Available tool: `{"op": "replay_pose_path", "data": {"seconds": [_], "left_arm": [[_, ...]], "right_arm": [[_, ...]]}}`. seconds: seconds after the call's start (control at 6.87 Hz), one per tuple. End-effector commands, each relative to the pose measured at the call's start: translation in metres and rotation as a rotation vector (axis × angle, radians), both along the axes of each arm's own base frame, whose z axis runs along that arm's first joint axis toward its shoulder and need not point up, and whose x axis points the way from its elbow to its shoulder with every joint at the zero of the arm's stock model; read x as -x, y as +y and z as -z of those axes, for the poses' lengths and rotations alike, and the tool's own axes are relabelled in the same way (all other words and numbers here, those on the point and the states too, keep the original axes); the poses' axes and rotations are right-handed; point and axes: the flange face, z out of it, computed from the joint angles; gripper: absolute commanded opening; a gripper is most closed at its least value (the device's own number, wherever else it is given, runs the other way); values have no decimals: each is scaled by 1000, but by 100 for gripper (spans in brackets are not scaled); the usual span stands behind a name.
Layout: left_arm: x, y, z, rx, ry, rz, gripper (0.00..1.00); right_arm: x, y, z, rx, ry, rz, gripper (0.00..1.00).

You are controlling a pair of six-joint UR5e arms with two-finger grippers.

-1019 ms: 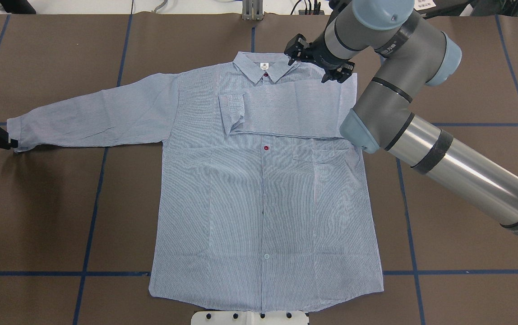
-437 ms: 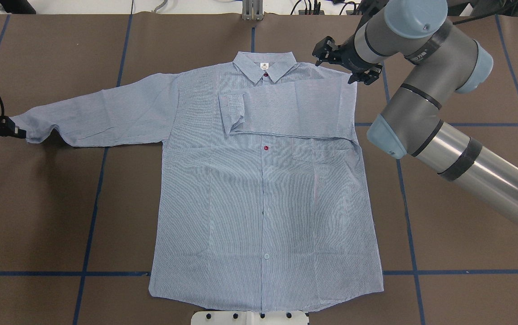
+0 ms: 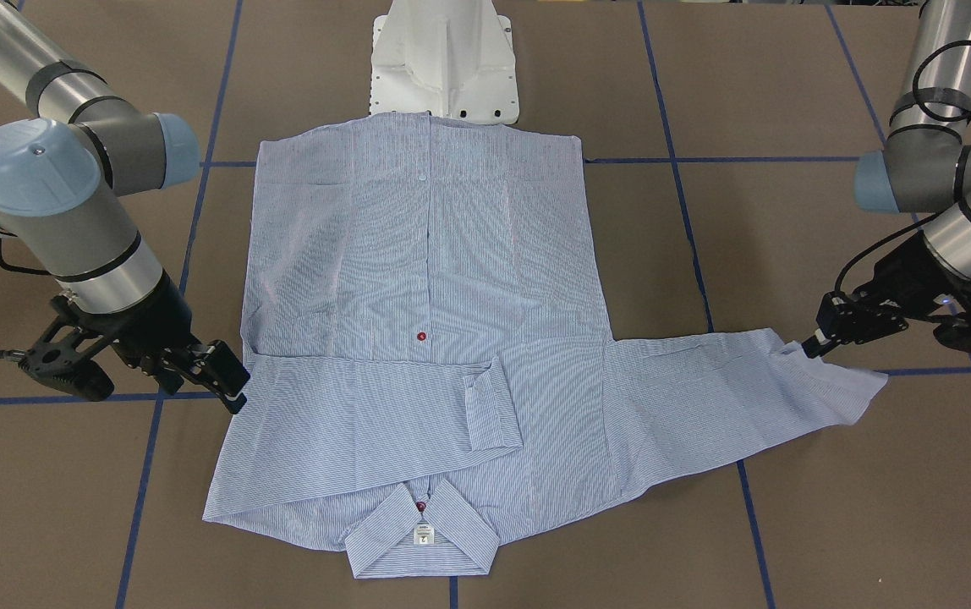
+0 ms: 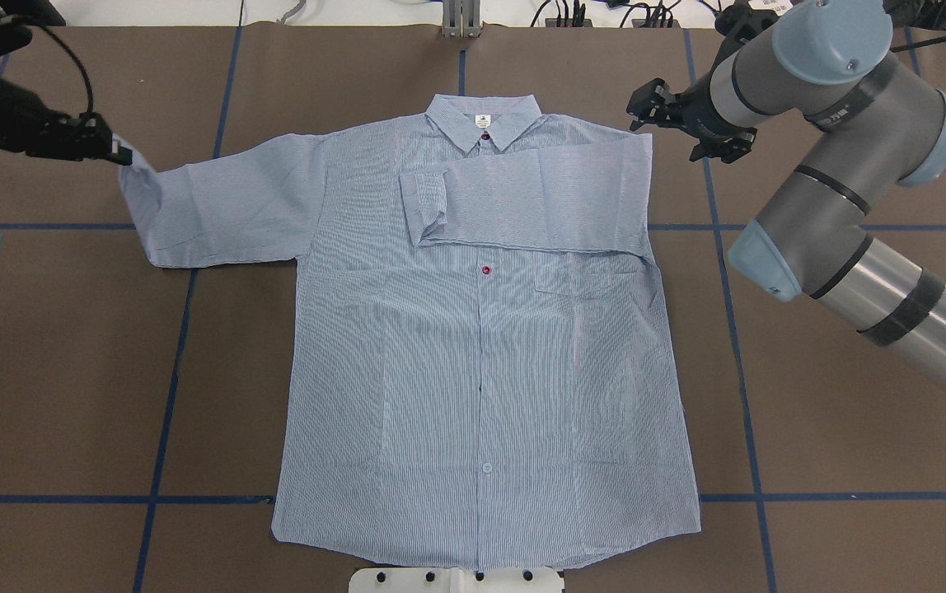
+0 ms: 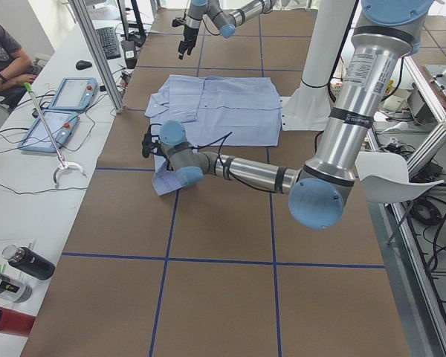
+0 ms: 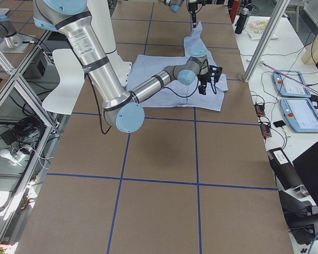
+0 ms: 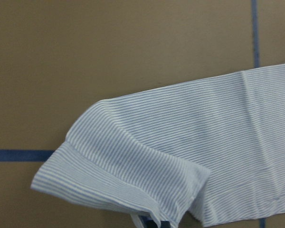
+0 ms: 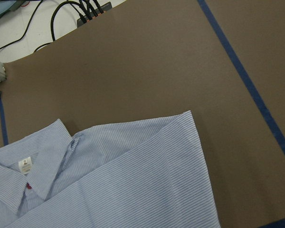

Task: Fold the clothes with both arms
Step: 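Fold the held sleeve across the shirt toward the collar with left gripper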

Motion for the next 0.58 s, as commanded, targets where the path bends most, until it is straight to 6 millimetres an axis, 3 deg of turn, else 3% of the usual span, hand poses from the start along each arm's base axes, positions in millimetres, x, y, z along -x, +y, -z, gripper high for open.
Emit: {"op": "replay_pose_path", "data": {"seconds": [0.0,0.15,0.29,0.44], "left_arm": [[-81,-7,135,-64,20,-53,0],[-148,17,167,-73,28,-42,0],[-216,52,181,-94,11,-13,0],[-220,61,202,-94,41,12,0]], "right_arm": [[-23,5,-39,-1,50,9,99],[-33,6,-47,3,55,0,99],[-40,10,-56,11,62,-5,100],[-46,8,-58,13,64,-12,100]]}}
